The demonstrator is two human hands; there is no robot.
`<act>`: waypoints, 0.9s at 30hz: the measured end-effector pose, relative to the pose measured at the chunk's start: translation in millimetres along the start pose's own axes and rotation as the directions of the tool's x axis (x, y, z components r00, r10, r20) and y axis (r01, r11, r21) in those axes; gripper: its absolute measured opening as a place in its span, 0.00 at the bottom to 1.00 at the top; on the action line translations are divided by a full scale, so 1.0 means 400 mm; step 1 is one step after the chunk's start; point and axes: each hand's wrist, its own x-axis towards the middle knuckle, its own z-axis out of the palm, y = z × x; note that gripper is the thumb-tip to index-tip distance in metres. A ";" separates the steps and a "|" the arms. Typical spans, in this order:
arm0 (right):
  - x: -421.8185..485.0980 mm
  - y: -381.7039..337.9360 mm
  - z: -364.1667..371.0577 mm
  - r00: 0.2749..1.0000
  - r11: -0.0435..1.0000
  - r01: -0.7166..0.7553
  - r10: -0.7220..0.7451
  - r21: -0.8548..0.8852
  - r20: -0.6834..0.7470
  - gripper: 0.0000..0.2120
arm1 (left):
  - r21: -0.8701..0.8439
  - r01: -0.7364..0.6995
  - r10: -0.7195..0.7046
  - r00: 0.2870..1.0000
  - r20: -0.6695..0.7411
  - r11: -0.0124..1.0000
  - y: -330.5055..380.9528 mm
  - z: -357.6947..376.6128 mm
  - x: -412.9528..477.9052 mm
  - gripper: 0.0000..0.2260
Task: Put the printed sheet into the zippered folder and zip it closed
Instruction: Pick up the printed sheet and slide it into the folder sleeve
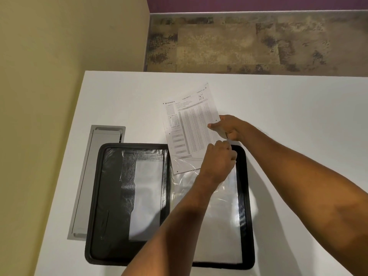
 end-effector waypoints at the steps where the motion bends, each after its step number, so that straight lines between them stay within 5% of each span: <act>1: 0.001 0.000 0.002 1.000 1.000 -0.003 0.002 -0.015 -0.010 0.25 | -0.017 -0.022 0.022 1.000 -0.004 1.000 -0.005 0.000 -0.002 0.10; 11: 0.002 -0.003 0.027 0.991 0.966 -0.044 0.009 -0.255 -0.135 0.29 | 0.026 -0.296 0.297 0.954 -0.042 0.955 -0.050 -0.004 0.007 0.05; 18: -0.036 0.024 0.012 0.994 0.992 -0.058 0.047 -0.113 -0.100 0.40 | -0.101 -0.089 0.080 0.993 -0.085 0.991 -0.043 0.006 0.008 0.09; 21: -0.052 0.041 -0.007 0.997 0.992 -0.073 0.074 0.100 -0.004 0.28 | -0.221 0.040 -0.069 0.989 -0.127 0.974 -0.033 0.006 0.013 0.08; 25: -0.068 0.049 -0.028 0.997 0.998 0.031 -0.027 0.057 -0.067 0.07 | -0.241 0.109 -0.139 0.984 -0.113 0.964 -0.022 0.005 0.019 0.08; 27: -0.069 0.055 -0.042 0.993 0.996 0.078 -0.075 0.032 -0.087 0.08 | -0.193 0.130 -0.153 0.982 -0.111 0.973 -0.023 0.009 0.021 0.09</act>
